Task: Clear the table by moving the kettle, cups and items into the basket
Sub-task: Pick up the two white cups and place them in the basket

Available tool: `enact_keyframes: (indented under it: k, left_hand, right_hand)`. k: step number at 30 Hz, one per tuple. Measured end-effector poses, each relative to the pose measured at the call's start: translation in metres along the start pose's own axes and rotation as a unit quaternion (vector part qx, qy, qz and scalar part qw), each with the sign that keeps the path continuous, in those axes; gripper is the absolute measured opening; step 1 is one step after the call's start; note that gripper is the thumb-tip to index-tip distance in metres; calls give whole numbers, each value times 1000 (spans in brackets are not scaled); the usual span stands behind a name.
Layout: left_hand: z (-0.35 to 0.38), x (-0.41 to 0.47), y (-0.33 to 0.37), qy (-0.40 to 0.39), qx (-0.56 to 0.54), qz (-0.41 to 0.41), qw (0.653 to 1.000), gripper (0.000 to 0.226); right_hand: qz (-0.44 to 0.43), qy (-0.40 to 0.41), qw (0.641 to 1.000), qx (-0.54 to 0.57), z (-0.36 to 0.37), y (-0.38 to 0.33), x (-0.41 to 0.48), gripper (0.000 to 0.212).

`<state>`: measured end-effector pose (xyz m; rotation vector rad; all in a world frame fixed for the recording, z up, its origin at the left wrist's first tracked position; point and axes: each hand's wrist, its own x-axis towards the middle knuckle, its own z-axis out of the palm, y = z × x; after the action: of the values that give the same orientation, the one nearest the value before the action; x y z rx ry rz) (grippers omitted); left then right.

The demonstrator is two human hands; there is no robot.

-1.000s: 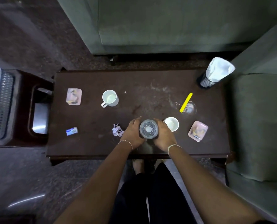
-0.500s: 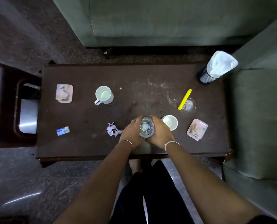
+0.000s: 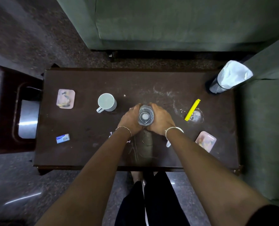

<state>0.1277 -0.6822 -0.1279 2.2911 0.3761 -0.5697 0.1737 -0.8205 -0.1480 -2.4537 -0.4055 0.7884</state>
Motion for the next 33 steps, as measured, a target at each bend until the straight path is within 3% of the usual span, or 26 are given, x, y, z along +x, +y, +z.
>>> enact_keyframes:
  k: [5, 11, 15, 18, 24, 33]
  left_hand:
    - [-3, 1, -1, -9, -5, 9, 1000, 74]
    - [-18, -2, -9, -3, 18, -24, 1000, 80]
    - [-46, -8, -27, 119, 60, -72, 988, 64]
    - [-63, -3, -49, 194, 97, -157, 963, 69]
    - [-71, 23, -89, 119, 41, -215, 968, 88]
    - [-68, 41, -97, 100, 30, -194, 976, 83]
  right_hand:
    - [9, -14, 1000, 5, -2, -4, 2, 82]
    - [-4, -25, 1000, 7, -10, -22, 0, 101]
    - [-67, 58, 996, -20, -8, -47, 4, 70]
    - [-85, 101, 988, -75, 2, -70, 18, 56]
    - [-124, 51, 976, -170, 38, -96, 46, 58]
    - [-117, 1, 976, -186, 50, -106, 65, 56]
